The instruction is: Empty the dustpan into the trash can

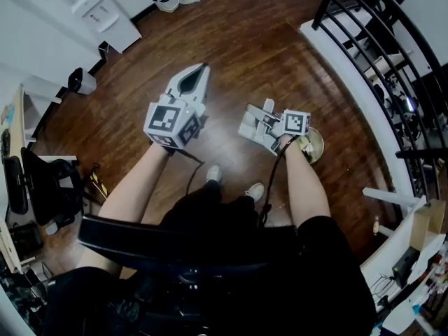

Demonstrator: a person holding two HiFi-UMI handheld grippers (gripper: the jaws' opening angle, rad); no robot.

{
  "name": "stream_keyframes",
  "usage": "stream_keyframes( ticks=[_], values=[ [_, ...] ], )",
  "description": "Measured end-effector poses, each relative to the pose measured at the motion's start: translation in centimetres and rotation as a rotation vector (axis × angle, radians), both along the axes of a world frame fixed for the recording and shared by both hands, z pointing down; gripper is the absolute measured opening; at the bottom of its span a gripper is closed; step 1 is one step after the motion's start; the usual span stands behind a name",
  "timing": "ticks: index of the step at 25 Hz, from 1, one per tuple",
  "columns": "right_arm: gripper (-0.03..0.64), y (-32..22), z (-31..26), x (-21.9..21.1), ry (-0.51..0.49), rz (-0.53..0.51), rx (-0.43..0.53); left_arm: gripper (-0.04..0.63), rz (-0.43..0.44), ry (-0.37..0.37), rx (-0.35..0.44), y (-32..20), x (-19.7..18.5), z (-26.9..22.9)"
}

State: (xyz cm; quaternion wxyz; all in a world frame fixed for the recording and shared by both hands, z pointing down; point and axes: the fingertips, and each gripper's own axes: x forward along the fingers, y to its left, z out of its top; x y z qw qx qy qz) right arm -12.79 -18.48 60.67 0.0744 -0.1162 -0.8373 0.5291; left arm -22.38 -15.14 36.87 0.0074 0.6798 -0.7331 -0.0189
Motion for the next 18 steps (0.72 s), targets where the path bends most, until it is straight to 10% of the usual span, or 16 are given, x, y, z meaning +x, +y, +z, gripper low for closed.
stream_keyframes(
  ticks=[15, 18],
  values=[
    [0.014, 1.8, 1.1, 0.1, 0.022, -0.162, -0.001, -0.006, 0.005, 0.013, 0.017, -0.9, 0.1, 0.7],
    [0.065, 3.3, 2.7, 1.0, 0.156, -0.218, -0.037, -0.006, 0.028, 0.027, 0.035, -1.4, 0.7, 0.5]
  ],
)
